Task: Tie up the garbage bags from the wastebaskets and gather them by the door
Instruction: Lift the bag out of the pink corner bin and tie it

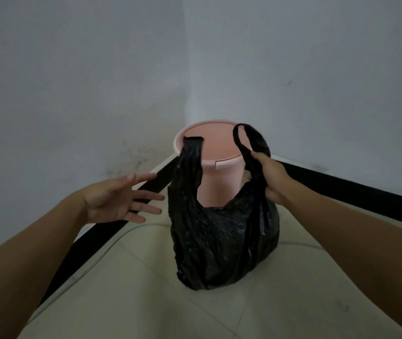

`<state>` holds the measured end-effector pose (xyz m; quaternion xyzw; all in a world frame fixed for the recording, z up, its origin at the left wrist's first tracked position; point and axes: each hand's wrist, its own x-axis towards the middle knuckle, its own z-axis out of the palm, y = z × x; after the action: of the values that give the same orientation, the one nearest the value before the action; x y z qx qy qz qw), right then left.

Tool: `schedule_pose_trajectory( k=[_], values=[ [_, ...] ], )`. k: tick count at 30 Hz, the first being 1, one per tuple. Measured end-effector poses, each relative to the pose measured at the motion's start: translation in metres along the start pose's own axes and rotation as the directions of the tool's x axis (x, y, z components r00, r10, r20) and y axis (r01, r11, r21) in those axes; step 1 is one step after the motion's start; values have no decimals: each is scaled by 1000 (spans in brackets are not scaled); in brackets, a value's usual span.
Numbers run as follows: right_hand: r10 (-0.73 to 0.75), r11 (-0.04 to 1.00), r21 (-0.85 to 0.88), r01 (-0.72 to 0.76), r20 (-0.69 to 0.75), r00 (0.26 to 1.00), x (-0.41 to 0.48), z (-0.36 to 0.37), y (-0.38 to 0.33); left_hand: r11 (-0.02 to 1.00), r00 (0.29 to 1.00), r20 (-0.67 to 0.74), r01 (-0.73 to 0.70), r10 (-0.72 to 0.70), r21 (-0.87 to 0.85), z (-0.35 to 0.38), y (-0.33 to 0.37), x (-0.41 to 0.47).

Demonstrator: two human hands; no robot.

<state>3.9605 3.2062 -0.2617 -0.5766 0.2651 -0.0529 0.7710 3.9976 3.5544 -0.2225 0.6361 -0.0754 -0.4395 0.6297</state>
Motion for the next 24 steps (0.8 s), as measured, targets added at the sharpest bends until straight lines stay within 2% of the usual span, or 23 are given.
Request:
schedule_pose_trajectory(
  k=[2,4,6,8,10,14,17,20,22,23,24],
  values=[
    [-6,996,-85,11,62,998,0,-1,0,992,997,77,-7,-2,125,17,4,6],
    [-25,980,-197,36,55,998,0,-3,1,952,995,100,-35,5,303,37,8,20],
    [-12,954,-298,11,-1,1000,4,-5,3,901,998,19,-57,54,430,58,12,36],
    [18,933,-358,-39,-60,998,6,-9,6,872,972,-160,-76,174,483,71,13,52],
    [46,941,-329,-77,-100,994,8,-14,8,886,923,-286,-105,256,451,75,9,66],
    [102,968,-223,-119,-83,991,2,-20,2,924,960,-228,-68,163,377,88,-3,86],
    [122,986,-111,-127,-50,991,-5,-20,-6,940,929,-329,-49,167,338,105,-10,99],
    [157,981,122,-153,-26,987,-5,-24,-9,979,903,-380,-170,202,116,111,-7,104],
    [164,972,179,-154,-40,986,3,-30,-11,964,902,-389,-246,189,-101,109,-5,103],
    [169,973,165,-159,-50,984,7,-33,-10,960,897,-399,-254,188,-117,108,-5,103],
    [182,977,120,-175,-49,982,10,-35,-10,969,886,-415,-244,205,-41,106,-6,104]
  ],
)
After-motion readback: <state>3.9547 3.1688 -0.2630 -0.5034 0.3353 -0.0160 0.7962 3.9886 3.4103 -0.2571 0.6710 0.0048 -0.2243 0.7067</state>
